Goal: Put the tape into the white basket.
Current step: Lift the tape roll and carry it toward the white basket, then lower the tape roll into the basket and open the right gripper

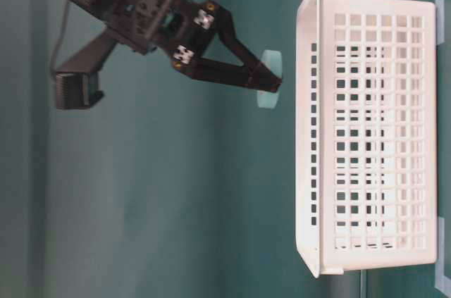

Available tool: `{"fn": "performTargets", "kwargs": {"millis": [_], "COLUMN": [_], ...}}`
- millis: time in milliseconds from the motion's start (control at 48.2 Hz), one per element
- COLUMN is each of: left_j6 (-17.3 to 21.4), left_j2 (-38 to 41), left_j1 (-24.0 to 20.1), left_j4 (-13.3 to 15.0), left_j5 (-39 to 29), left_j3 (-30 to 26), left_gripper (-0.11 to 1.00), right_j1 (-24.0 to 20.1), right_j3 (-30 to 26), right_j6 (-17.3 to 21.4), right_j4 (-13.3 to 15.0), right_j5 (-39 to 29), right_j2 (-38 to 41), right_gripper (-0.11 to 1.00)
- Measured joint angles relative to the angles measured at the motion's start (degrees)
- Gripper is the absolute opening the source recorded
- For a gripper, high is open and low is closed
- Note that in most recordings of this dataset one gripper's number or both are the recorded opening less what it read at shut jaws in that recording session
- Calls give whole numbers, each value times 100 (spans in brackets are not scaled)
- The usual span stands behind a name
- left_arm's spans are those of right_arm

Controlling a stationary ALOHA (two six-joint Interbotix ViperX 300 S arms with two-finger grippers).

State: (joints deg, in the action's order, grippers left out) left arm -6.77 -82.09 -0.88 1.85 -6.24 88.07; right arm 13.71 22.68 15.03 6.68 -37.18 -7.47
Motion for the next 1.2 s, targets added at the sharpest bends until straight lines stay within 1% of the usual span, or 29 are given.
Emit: {"fn": "performTargets", "kwargs": {"millis": [249,415,768,1204], "left_j6": [0,0,0,0], "left_j2": [0,0,0,0], "left_j1": [0,0,0,0], "left_j4": [0,0,0,0], "left_j5": [0,0,0,0], "left_j3": [0,0,0,0], "left_gripper": [68,68,68,68], "right_j1": [334,501,738,826], "right_j3": [-26,-44,-62,-70], "right_j6": [9,9,0,-44], "right_j4": [431,624,659,659], "right_j5": [-9,-26,-26,-26], "right_j2": [229,299,431,483], "right_gripper": [68,68,68,68]}}
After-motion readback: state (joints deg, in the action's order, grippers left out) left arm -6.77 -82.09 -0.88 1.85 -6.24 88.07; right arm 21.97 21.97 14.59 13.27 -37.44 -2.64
